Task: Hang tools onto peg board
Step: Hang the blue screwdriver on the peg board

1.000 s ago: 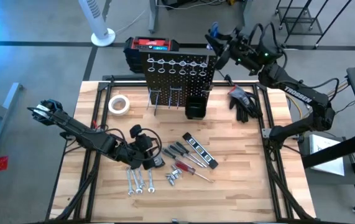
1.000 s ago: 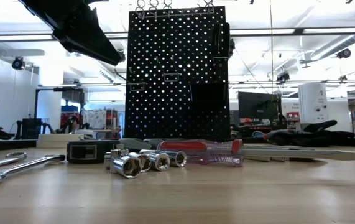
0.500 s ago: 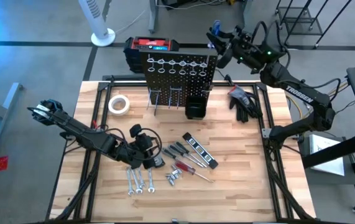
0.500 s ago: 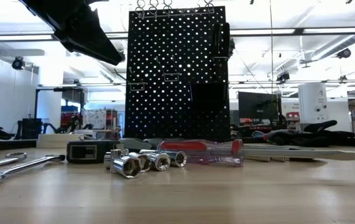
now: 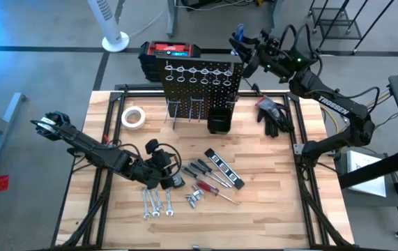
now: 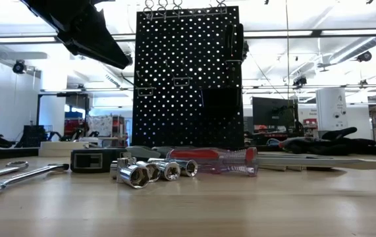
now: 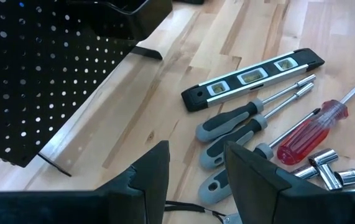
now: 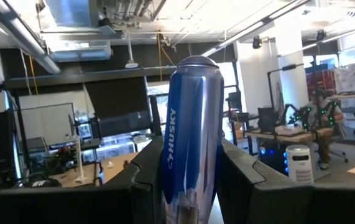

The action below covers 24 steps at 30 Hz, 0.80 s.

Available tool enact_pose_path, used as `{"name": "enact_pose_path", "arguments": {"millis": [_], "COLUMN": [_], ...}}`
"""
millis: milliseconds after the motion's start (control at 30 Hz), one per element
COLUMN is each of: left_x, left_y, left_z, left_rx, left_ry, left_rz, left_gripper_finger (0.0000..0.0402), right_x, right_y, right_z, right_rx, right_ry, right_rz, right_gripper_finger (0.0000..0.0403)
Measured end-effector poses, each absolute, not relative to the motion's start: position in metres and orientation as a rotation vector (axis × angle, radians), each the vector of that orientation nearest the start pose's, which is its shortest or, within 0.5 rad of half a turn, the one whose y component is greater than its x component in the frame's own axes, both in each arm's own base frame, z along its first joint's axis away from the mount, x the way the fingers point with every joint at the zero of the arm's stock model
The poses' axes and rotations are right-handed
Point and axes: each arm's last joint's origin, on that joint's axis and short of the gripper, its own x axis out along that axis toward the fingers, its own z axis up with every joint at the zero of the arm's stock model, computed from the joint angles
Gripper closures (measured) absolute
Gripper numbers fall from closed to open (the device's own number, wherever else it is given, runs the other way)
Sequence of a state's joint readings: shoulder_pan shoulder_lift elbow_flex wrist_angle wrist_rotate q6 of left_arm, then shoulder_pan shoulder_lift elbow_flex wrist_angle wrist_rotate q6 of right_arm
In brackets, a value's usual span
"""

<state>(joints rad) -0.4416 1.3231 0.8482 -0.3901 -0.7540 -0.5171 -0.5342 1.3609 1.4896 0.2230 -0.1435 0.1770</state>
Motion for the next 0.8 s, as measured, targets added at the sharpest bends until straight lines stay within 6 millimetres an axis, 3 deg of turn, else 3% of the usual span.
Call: {"name": "enact_pose_path", "arguments": {"millis": [167, 567, 800], "left_x": [0.242, 0.242, 0.242], "left_y": [-0.092, -0.092, -0.092], "left_z": [0.233, 0.234, 0.234], "left_rx": [0.001, -0.015, -0.019], "left_ry": [0.606, 0.595, 0.594], "left_rz": [0.473, 0.49, 0.492], "left_gripper_finger": [0.0259, 0.0258, 0.0258], "right_x": [0.252, 0.273, 0.275], "right_y": [-0.144, -0.143, -0.135], "right_z": [0.487, 0.453, 0.447], "right_rx": [0.053, 0.15, 0.158], "right_ry": [-0.367, -0.186, -0.152], "right_rz": [-0.355, -0.321, -0.303], "right_gripper_finger": [0.0314, 0.0314, 0.0314]}}
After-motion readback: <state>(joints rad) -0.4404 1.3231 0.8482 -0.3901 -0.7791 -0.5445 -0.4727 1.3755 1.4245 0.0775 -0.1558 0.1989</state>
